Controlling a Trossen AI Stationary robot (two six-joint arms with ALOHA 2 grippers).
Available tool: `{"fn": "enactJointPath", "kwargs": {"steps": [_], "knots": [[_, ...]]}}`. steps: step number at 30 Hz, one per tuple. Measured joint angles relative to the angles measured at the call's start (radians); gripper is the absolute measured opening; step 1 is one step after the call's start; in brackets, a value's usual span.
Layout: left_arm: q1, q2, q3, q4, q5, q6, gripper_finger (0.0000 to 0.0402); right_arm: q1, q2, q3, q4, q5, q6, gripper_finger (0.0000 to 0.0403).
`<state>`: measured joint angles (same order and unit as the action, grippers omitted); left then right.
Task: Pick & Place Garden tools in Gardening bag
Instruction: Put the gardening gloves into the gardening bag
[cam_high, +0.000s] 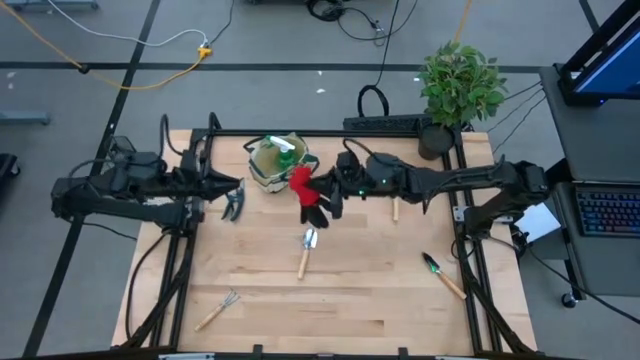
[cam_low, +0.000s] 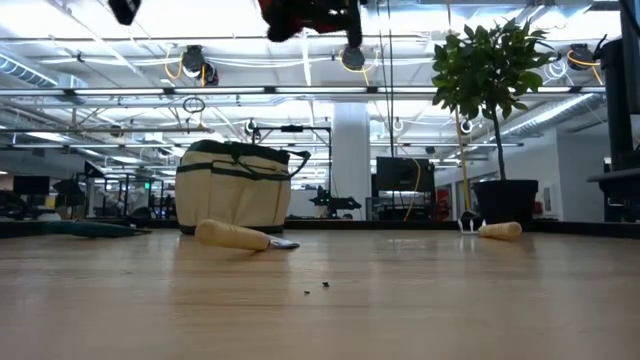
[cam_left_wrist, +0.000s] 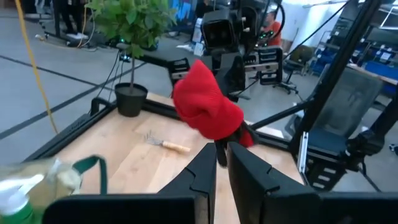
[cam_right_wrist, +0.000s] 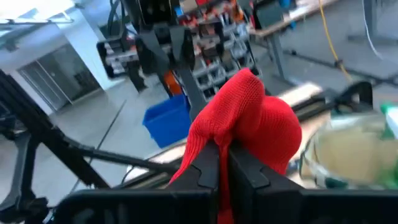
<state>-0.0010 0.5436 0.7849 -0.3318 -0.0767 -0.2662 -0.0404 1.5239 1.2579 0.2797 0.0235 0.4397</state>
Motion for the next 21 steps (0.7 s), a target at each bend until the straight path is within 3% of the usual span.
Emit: {"fn": "enactJointPath", "kwargs": {"steps": [10,21], "knots": [[0.0,0.232,0.0,0.156,-0.079,0.062,0.0047,-0.015,0.003,0.0,0.04,-0.027,-0.119,0.0001],[0.018,0.382,0.0,0.235,-0.08,0.051,0.0047,-0.015,0.001,0.0,0.038,-0.029,-0.165,0.0001]]}}
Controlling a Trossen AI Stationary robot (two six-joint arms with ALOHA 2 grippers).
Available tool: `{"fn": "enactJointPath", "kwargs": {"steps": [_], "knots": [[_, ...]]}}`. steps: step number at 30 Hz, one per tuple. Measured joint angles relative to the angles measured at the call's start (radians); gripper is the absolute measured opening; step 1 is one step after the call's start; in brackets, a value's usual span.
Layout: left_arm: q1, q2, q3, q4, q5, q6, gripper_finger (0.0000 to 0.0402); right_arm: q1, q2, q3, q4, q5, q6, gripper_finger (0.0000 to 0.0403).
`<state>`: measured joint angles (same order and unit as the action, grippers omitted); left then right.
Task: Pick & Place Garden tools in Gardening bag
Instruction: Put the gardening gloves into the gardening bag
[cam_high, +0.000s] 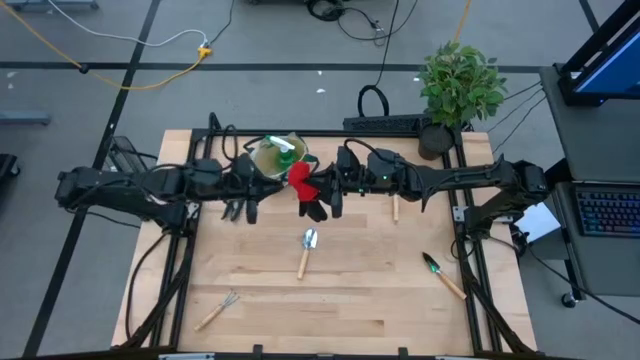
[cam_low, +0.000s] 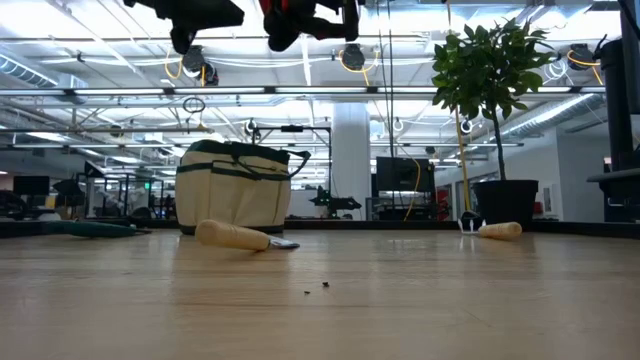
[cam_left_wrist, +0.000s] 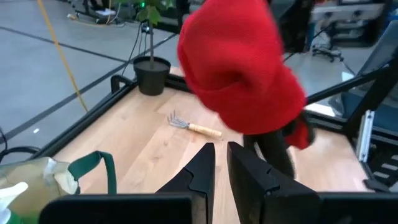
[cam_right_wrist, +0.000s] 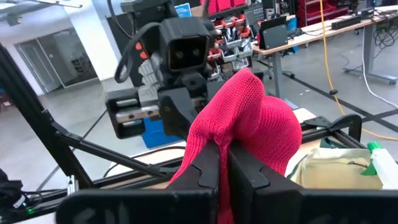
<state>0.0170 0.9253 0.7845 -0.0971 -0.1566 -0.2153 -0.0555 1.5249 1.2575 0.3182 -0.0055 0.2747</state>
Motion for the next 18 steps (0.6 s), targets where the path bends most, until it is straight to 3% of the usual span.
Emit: {"fn": "enactJointPath", "kwargs": {"steps": [13,18], "knots": [[0.029,0.084,0.0,0.12,0.06,-0.034,0.0048,0.0,0.0,0.0,-0.027,0.003,-0.026,0.0002],[0.029,0.085,0.0,0.128,0.061,-0.041,0.0088,0.0,0.0,-0.002,-0.05,0.006,-0.026,0.0002]]}}
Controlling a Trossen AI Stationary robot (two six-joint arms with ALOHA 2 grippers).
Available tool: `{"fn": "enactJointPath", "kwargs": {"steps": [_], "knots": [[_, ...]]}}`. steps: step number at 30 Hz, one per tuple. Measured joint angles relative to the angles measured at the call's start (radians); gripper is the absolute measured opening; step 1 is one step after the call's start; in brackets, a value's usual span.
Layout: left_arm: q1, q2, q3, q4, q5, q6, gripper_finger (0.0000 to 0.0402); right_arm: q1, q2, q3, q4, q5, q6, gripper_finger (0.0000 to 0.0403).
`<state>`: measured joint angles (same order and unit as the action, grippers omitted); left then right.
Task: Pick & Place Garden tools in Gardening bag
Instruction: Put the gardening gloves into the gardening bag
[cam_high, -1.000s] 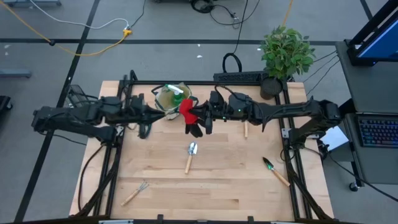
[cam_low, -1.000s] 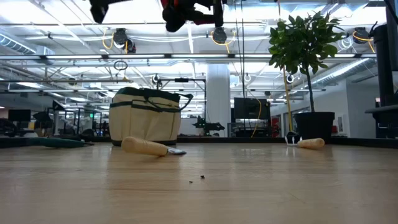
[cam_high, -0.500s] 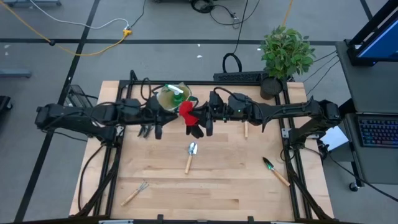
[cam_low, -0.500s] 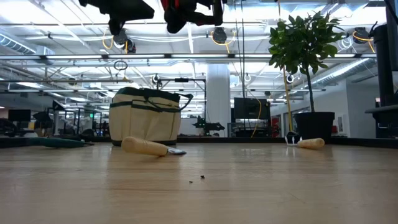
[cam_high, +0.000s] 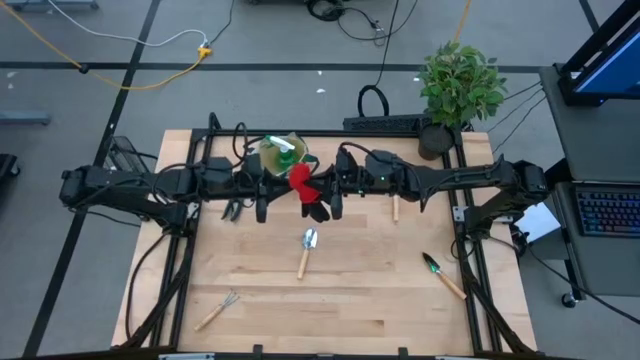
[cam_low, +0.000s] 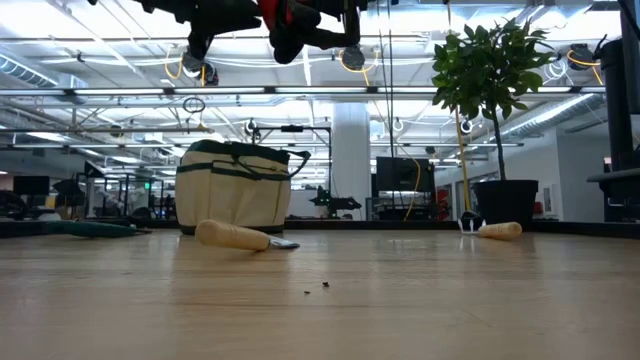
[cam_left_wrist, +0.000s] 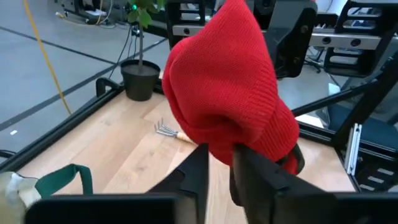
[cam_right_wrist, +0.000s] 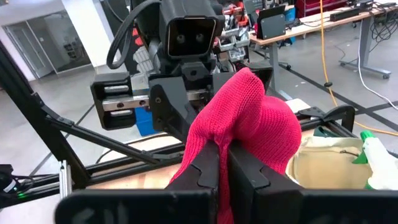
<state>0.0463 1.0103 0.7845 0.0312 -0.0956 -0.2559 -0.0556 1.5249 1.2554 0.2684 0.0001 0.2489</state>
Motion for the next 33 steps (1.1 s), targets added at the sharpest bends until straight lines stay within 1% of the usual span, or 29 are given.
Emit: {"fn": "enactJointPath", "kwargs": {"steps": [4,8,11,14,18,21,23,28,33], "knots": [[0.0,0.0,0.0,0.001,0.002,-0.032,0.0151,-0.003,0.0,-0.006,-0.006,0.001,0.0,0.0002],[0.001,0.0,0.0,0.006,0.047,-0.073,0.0215,-0.01,0.0,-0.006,-0.005,0.002,0.0,0.0003],[0.001,0.0,0.0,0.011,0.048,-0.088,0.0251,-0.015,0.0,-0.006,0.004,0.002,-0.004,0.0003],[0.012,0.0,0.0,0.044,0.047,-0.089,0.0275,-0.016,0.0,-0.006,0.028,0.0,-0.004,0.0003],[0.036,0.0,0.0,0.108,0.066,-0.093,0.0288,-0.016,0.0,-0.006,0.058,-0.003,-0.003,0.0003],[0.059,0.011,0.0,0.183,0.147,-0.124,0.0287,-0.015,0.0,-0.006,0.066,-0.004,-0.003,0.0003],[0.069,0.025,0.0,0.212,0.181,-0.146,0.0283,-0.015,0.008,-0.006,0.083,-0.006,-0.001,0.0003],[0.095,0.087,0.0,0.236,0.19,-0.172,0.0276,-0.015,0.011,-0.007,0.099,-0.027,0.0,0.0004],[0.128,0.135,0.0,0.273,0.285,-0.219,0.0275,-0.015,0.012,-0.008,0.084,-0.025,-0.001,0.0004]]}}
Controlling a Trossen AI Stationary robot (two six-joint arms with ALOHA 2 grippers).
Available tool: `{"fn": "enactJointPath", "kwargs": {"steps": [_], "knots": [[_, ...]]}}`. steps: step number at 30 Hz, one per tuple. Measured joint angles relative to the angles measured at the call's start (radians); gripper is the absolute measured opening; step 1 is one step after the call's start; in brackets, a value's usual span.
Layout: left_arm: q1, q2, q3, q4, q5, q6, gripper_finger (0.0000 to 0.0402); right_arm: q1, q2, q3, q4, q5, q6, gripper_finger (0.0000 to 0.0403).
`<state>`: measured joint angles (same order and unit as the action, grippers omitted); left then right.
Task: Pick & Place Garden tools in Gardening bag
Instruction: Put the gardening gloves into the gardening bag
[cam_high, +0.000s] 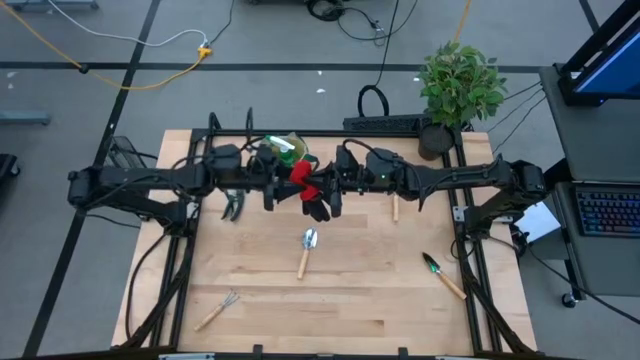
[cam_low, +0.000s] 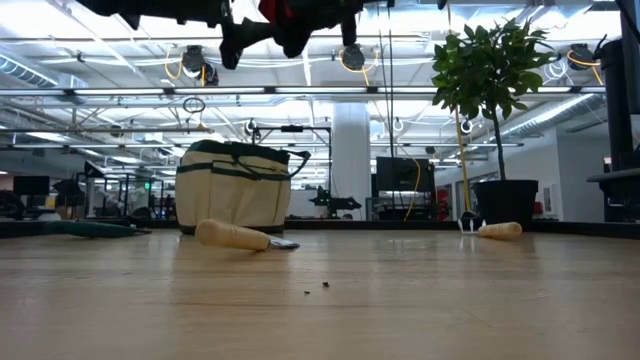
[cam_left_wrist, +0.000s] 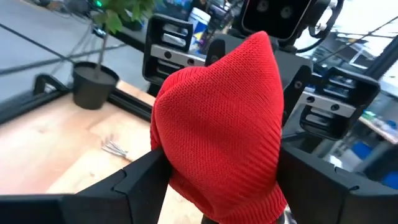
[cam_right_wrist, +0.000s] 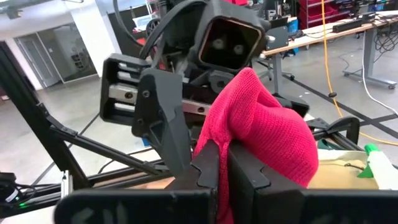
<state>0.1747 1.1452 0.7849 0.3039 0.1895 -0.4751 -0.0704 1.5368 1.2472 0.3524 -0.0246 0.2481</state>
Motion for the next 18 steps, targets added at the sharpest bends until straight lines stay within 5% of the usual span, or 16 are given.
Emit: {"fn": "enactJointPath", "kwargs": {"steps": [6,14,18], "knots": [[0.042,0.007,0.0,0.01,0.107,-0.045,0.0225,0.0,0.0,0.0,-0.009,0.001,0.0,0.0004],[0.089,0.007,0.0,0.013,0.234,-0.067,0.0065,-0.001,0.0,0.001,-0.01,0.041,-0.002,0.001],[0.117,0.007,0.0,-0.002,0.261,-0.095,0.0064,-0.002,0.0,0.001,-0.013,0.05,0.002,0.0034]]}}
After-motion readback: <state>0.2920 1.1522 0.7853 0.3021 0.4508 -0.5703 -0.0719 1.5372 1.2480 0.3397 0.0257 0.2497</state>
